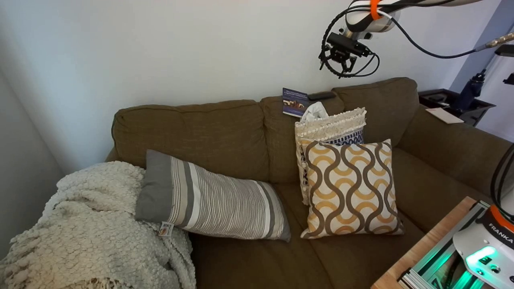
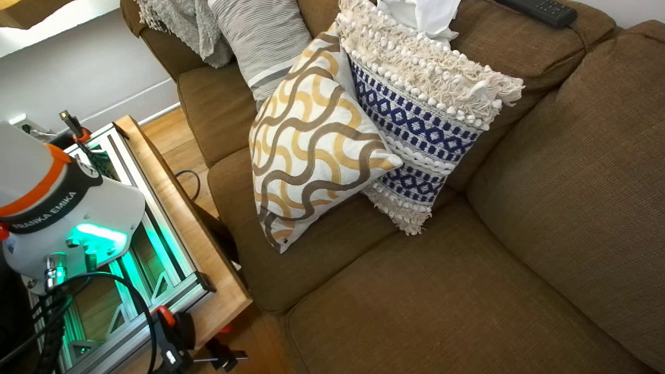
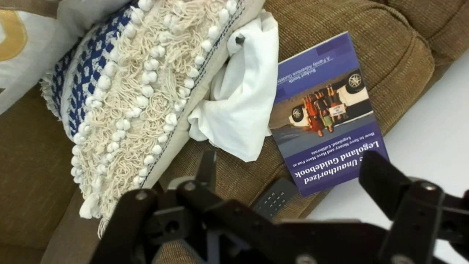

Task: Put the white towel on the chair seat

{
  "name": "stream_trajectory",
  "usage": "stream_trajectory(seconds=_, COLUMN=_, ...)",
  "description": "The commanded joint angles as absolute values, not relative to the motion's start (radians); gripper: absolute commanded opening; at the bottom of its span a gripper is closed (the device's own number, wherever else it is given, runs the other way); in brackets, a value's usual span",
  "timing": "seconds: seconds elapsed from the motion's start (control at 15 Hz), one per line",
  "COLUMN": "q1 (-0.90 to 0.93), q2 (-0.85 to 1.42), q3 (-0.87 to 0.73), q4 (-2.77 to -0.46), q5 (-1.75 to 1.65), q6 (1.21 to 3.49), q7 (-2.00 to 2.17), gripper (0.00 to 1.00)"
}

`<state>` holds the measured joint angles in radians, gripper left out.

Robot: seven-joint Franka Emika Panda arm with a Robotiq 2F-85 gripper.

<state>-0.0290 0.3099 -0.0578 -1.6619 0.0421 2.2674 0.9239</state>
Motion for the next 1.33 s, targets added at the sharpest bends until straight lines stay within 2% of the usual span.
stream_trajectory(seconds=0.0, q1=-0.038, q2=0.372, q3=-0.083, q4=-1.651, q5=0.078, q6=2.332, q7=0.911, gripper=1.0)
stream_trajectory(seconds=0.4, q1=-0.063, q2=0.487, q3=-0.079, q4=-1.584, q5=0.187, q6=2.174, q7=0.819, gripper=1.0)
stream_trajectory(seconds=0.67, q1=-0.071, q2=0.582, q3=-0.083, q4=-1.513, q5=0.217, q6=2.27, q7=0.819, gripper=1.0)
stream_trajectory(seconds=1.27, q1=-0.054, q2=0.807, q3=-0.068, q4=-1.271, q5=0.236, q6=2.219, q7=0.848, gripper=1.0)
